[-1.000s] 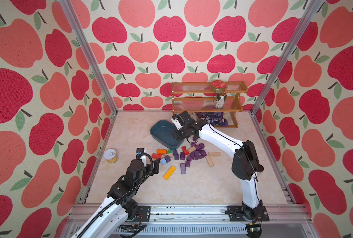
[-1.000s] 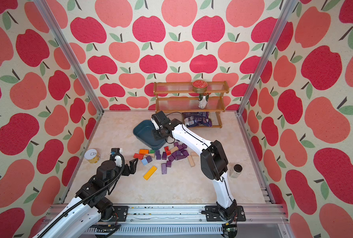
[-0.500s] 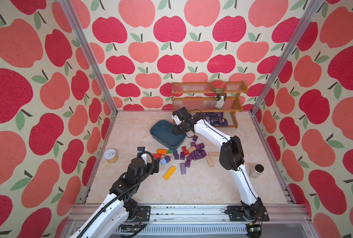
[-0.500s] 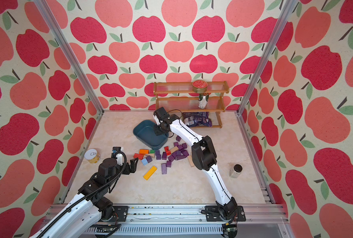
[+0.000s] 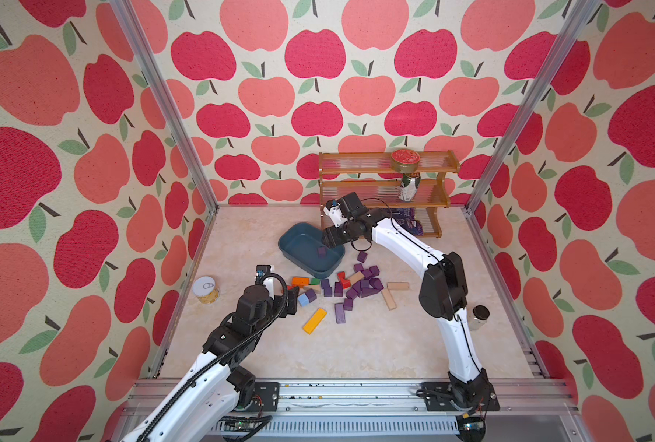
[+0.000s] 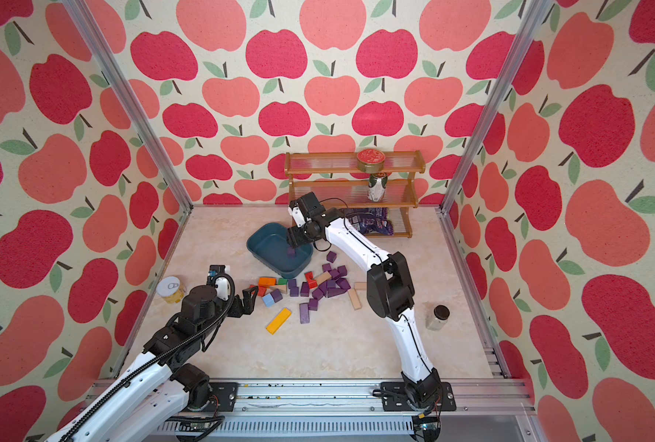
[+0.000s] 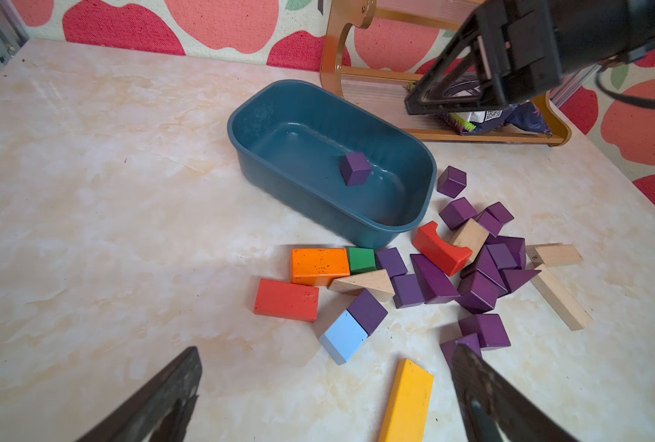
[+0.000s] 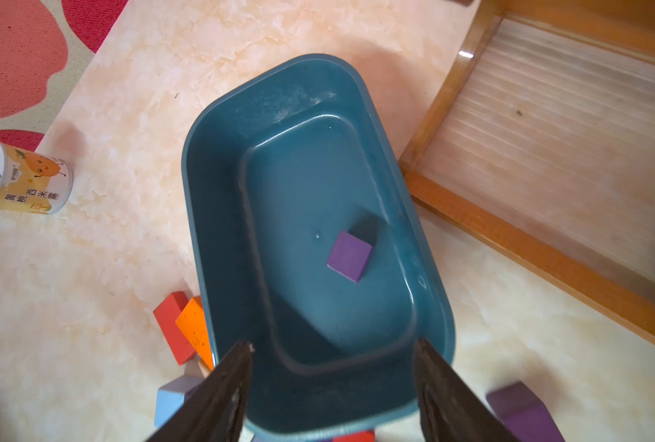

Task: Pick purple bricks into the storage bin
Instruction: Place the building block in the storage box, then pick up the building block from the center of the board.

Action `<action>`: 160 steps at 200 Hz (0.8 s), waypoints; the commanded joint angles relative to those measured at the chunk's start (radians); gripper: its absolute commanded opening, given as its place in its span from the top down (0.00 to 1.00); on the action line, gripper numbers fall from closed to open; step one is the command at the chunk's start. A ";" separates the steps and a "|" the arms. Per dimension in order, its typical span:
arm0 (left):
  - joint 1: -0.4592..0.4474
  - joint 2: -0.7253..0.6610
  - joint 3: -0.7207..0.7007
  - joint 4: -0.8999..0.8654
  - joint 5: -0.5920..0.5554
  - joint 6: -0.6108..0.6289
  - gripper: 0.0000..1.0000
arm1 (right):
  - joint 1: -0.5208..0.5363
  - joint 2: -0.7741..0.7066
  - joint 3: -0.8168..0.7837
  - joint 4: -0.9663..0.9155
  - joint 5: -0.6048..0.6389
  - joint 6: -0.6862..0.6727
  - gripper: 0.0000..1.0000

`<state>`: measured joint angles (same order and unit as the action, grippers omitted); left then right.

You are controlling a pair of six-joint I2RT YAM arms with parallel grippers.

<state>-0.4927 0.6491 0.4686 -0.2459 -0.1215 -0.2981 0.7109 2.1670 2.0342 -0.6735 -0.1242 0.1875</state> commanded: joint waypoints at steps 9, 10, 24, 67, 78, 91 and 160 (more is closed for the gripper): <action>0.005 0.041 0.051 -0.030 0.041 -0.005 0.01 | -0.002 -0.230 -0.192 0.056 0.051 -0.036 0.31; 0.005 0.044 0.053 -0.030 0.043 -0.004 0.01 | -0.002 -0.238 -0.196 0.057 0.054 -0.037 0.31; 0.002 0.075 0.071 -0.029 0.069 0.005 0.01 | -0.001 -0.340 -0.311 0.073 0.096 -0.043 0.31; -0.005 0.163 0.080 0.026 0.127 0.011 0.01 | -0.005 -0.599 -0.593 0.084 0.218 -0.029 0.31; -0.009 0.189 0.083 0.043 0.140 0.013 0.01 | -0.005 -0.653 -0.661 0.086 0.244 -0.017 0.31; -0.016 0.222 0.095 0.060 0.149 0.014 0.01 | -0.005 -0.710 -0.743 0.092 0.277 0.003 0.31; -0.064 0.368 0.151 0.134 0.174 -0.003 0.01 | -0.005 -0.821 -1.080 0.235 0.113 0.215 0.34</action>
<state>-0.5423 0.9882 0.5915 -0.1635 0.0212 -0.2947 0.7067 1.3594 1.0203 -0.5285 0.0814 0.2932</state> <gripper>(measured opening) 0.994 0.678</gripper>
